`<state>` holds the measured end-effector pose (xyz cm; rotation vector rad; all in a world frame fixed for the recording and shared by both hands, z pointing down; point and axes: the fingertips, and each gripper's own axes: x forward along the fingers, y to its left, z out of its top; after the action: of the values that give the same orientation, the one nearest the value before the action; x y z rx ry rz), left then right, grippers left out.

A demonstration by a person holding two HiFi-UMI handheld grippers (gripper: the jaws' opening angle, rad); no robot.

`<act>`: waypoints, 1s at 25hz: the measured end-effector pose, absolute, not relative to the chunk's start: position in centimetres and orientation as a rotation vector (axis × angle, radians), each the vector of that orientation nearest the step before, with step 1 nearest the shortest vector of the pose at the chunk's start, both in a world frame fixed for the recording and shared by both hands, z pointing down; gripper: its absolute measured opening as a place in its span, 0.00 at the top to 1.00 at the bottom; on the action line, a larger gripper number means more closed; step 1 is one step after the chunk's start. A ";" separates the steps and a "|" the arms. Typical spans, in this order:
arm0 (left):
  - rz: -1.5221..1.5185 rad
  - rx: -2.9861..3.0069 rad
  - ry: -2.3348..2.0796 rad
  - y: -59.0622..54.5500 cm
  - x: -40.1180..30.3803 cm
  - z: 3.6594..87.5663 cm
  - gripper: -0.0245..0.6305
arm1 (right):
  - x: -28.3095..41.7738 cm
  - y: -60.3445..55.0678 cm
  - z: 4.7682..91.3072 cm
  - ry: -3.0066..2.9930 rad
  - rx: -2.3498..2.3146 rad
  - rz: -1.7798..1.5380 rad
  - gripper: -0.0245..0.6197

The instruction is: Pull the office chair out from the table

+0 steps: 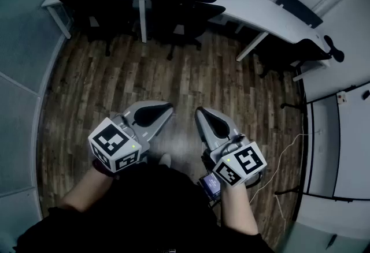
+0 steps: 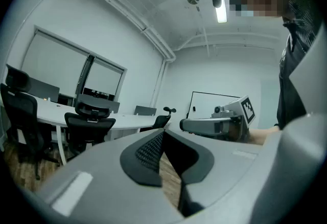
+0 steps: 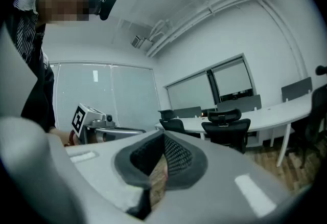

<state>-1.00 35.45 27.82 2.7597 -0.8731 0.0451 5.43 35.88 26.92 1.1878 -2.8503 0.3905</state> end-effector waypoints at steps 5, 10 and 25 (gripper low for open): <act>0.051 2.769 -0.861 36.0 -0.2 27.8 0.96 | 5.9 36.2 26.7 -2.869 1.164 0.392 0.96; 0.048 2.758 -0.879 35.8 0.3 27.7 0.96 | 7.0 36.6 26.8 -2.872 1.175 0.373 0.96; 0.144 2.712 -0.941 33.7 4.8 30.7 0.96 | 15.7 35.5 27.3 -2.944 1.076 0.449 0.96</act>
<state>4.75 33.67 30.66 2.7123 -0.9409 0.1437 15.65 35.52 27.31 1.0763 -2.9440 0.4493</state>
